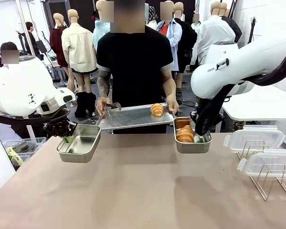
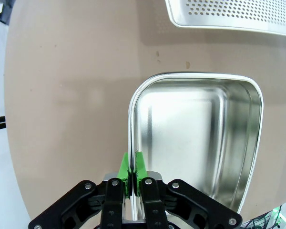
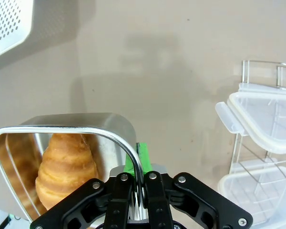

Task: Place the bread in airtight containers.
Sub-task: Once an object is inside an Airtight Container , place the container in the center of the table.

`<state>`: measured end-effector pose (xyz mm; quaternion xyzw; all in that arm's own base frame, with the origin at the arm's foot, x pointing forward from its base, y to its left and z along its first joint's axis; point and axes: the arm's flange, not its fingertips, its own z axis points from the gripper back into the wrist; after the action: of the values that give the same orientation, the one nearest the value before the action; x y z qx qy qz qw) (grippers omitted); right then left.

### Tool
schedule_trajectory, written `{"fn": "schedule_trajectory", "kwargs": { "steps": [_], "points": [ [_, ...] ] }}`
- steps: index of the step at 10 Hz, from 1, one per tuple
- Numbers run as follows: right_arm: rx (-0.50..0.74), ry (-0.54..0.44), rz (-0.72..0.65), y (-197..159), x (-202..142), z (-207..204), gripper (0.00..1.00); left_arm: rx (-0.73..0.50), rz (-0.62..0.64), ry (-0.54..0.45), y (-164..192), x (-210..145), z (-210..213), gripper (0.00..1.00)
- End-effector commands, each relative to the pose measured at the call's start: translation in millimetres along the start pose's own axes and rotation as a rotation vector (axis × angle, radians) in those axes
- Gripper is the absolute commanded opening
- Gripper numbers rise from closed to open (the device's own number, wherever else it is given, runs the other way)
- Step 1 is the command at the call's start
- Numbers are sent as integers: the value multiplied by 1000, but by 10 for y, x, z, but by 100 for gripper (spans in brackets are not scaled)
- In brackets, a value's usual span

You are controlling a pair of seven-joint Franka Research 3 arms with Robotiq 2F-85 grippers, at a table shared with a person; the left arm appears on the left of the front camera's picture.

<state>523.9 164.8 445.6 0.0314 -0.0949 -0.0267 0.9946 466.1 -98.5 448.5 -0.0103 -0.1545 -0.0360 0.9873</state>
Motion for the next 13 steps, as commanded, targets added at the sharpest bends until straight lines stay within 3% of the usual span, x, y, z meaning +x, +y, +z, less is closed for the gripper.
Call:
{"fn": "schedule_trajectory", "kwargs": {
  "steps": [1, 13],
  "points": [
    [5, -17, 0, -9, -33, 11, 0, 2, -7, -13, -1, 10, 15, 0],
    [5, -17, 0, -9, -33, 11, 0, 2, -7, -13, -1, 10, 15, 0]
  ]
}}
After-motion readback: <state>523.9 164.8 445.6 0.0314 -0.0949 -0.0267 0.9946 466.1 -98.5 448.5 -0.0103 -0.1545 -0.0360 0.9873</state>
